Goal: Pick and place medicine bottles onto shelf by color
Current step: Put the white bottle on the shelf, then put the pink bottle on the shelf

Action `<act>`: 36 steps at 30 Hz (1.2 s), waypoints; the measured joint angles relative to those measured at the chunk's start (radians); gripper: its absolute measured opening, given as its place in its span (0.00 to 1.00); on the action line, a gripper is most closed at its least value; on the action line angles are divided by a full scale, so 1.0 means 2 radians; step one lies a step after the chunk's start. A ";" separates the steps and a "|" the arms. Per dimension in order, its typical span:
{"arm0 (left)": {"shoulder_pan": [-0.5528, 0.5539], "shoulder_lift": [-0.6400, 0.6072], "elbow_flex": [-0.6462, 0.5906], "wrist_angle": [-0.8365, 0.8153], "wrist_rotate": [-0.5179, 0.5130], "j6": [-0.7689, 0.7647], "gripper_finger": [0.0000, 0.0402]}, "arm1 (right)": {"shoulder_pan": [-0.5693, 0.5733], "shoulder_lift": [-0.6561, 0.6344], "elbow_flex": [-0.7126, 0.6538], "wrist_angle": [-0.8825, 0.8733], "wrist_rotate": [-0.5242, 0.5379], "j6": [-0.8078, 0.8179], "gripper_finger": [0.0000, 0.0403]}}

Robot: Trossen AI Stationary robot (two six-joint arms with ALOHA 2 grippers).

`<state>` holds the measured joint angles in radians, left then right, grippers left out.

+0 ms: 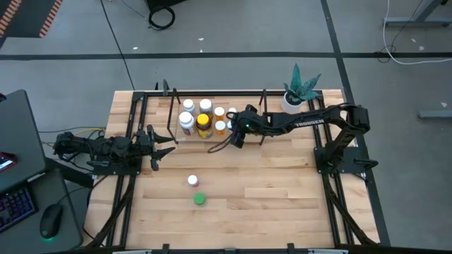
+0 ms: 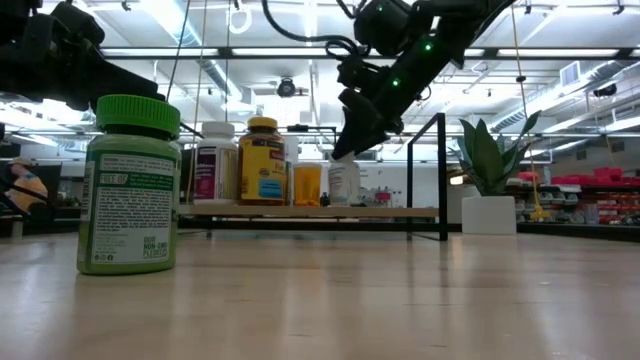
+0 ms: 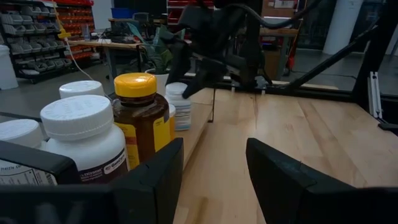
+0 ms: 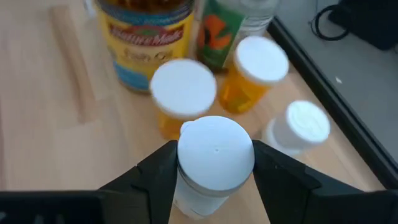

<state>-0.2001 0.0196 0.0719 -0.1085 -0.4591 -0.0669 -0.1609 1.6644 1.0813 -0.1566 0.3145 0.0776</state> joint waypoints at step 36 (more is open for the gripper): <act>0.000 0.000 0.000 0.000 0.000 0.000 0.46 | 0.044 -0.055 0.001 0.034 0.044 0.011 0.67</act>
<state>-0.2005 0.0195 0.0719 -0.1081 -0.4595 -0.0662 -0.0739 1.5553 1.0828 -0.0890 0.4017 0.1005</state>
